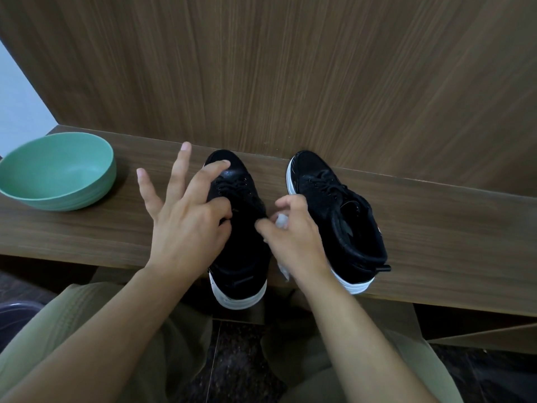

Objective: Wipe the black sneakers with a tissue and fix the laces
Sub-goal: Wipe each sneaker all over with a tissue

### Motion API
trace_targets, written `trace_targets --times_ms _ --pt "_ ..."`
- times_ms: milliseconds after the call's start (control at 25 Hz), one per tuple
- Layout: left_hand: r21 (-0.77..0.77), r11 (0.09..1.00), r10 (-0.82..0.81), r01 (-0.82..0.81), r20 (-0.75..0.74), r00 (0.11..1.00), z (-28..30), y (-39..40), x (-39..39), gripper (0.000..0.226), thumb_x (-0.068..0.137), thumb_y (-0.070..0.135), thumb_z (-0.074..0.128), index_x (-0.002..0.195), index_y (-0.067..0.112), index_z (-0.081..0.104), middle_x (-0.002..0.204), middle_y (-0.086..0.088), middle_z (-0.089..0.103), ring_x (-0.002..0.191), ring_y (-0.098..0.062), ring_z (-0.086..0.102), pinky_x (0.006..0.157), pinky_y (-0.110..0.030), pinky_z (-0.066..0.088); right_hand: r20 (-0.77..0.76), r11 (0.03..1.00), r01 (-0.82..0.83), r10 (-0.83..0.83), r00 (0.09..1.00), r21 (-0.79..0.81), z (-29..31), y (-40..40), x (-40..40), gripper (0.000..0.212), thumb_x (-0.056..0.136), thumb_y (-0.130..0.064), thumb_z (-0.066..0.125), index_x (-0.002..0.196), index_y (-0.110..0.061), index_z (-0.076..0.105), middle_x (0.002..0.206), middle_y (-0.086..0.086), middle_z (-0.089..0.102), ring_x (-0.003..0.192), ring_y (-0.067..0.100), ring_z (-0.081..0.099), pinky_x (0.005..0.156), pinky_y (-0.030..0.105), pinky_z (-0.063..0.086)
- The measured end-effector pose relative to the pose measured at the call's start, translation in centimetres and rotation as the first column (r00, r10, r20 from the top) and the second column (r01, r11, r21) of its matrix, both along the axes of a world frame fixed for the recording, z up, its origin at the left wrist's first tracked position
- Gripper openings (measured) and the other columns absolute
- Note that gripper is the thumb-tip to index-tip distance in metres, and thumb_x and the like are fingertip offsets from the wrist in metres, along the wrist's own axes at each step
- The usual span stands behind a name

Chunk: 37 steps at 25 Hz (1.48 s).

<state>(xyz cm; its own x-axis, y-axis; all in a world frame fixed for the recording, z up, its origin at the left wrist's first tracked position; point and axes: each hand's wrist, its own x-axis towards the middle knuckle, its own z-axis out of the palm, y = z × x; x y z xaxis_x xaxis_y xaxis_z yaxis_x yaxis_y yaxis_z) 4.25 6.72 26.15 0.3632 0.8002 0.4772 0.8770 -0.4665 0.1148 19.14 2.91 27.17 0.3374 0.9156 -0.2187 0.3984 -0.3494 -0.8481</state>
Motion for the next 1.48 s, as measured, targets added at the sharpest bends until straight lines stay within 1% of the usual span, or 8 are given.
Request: trace_targets --times_ms 120,280,560,760,1040,1200,1360,1480 --pt "0.199 0.980 -0.025 0.008 0.083 0.996 -1.2 0.6 0.0 0.015 0.074 0.016 0.068 0.059 0.018 0.063 0.130 0.007 0.043 0.141 -0.033 0.016 0.104 -0.067 -0.001 -0.568 0.980 0.173 -0.087 0.818 0.099 1.1 1.2 1.1 0.028 0.079 -0.004 0.048 0.100 -0.022 0.050 0.096 0.002 0.054 0.092 0.014 0.051 0.082 0.031 0.041" --pt "0.373 0.928 -0.080 0.011 0.169 0.982 -2.5 1.2 0.3 0.022 0.081 0.016 0.064 0.060 0.018 0.060 0.123 0.008 0.044 0.137 -0.032 0.024 0.104 -0.063 0.005 0.010 0.824 -0.032 0.033 0.999 0.565 0.9 3.0 -0.1 0.039 0.082 0.007 0.048 0.102 -0.023 0.060 0.119 0.006 0.057 0.111 0.015 0.053 0.096 0.029 0.042" --pt "0.453 0.891 -0.148 0.026 0.237 0.960 -3.2 1.7 0.4 0.017 0.088 0.015 0.057 0.076 0.024 0.048 0.119 0.008 0.046 0.134 -0.034 0.029 0.107 -0.056 0.000 0.643 0.769 -0.636 0.458 0.614 0.061 0.1 1.7 0.2 0.054 0.096 -0.004 0.032 0.144 -0.030 0.035 0.150 -0.017 0.034 0.145 0.007 0.012 0.116 0.051 -0.004" --pt "0.419 0.906 -0.167 0.058 0.229 0.959 -3.2 1.7 0.8 0.020 0.082 0.010 0.061 0.077 0.023 0.047 0.120 0.006 0.045 0.134 -0.035 0.028 0.103 -0.063 0.004 0.675 0.750 -0.643 0.554 0.487 -0.152 0.8 4.1 -0.9 0.057 0.092 -0.013 0.035 0.148 -0.020 0.026 0.157 -0.006 0.020 0.146 0.014 0.004 0.116 0.053 0.003" --pt "0.399 0.917 -0.112 0.003 0.248 0.962 -3.1 1.6 0.5 0.024 0.079 0.012 0.064 0.057 0.018 0.058 0.119 0.007 0.046 0.133 -0.036 0.030 0.098 -0.070 0.009 0.723 0.794 -0.595 0.335 0.604 0.128 1.7 -0.2 0.3 0.049 0.078 0.004 0.051 0.116 -0.023 0.065 0.111 -0.001 0.070 0.100 0.024 0.064 0.082 0.039 0.052" --pt "0.358 0.934 -0.095 -0.002 0.254 0.963 -2.9 1.5 0.5 0.023 0.079 0.015 0.065 0.056 0.016 0.063 0.118 0.006 0.045 0.132 -0.036 0.030 0.097 -0.072 0.012 0.603 0.872 -0.355 0.089 0.793 0.338 1.0 4.0 1.7 0.047 0.084 0.005 0.049 0.120 -0.019 0.065 0.115 0.002 0.069 0.102 0.021 0.064 0.093 0.025 0.045" --pt "0.333 0.943 -0.080 -0.013 0.263 0.961 -2.9 1.3 0.5 0.023 0.080 0.018 0.063 0.058 0.016 0.066 0.118 0.006 0.045 0.132 -0.035 0.030 0.098 -0.073 0.014 0.643 0.744 -0.669 0.514 0.568 -0.005 -1.5 8.4 2.0 0.049 0.089 0.005 0.043 0.131 -0.019 0.056 0.142 -0.003 0.049 0.134 0.013 0.040 0.113 0.026 0.026" --pt "0.298 0.954 -0.050 -0.036 0.276 0.960 -3.0 1.4 0.4 0.023 0.080 0.020 0.062 0.058 0.015 0.065 0.118 0.006 0.044 0.133 -0.035 0.029 0.101 -0.070 0.011 0.681 0.784 -0.616 0.496 0.539 -0.083 -1.4 9.7 3.3 0.048 0.093 0.001 0.043 0.135 -0.020 0.052 0.145 0.000 0.046 0.135 0.016 0.039 0.113 0.030 0.027"
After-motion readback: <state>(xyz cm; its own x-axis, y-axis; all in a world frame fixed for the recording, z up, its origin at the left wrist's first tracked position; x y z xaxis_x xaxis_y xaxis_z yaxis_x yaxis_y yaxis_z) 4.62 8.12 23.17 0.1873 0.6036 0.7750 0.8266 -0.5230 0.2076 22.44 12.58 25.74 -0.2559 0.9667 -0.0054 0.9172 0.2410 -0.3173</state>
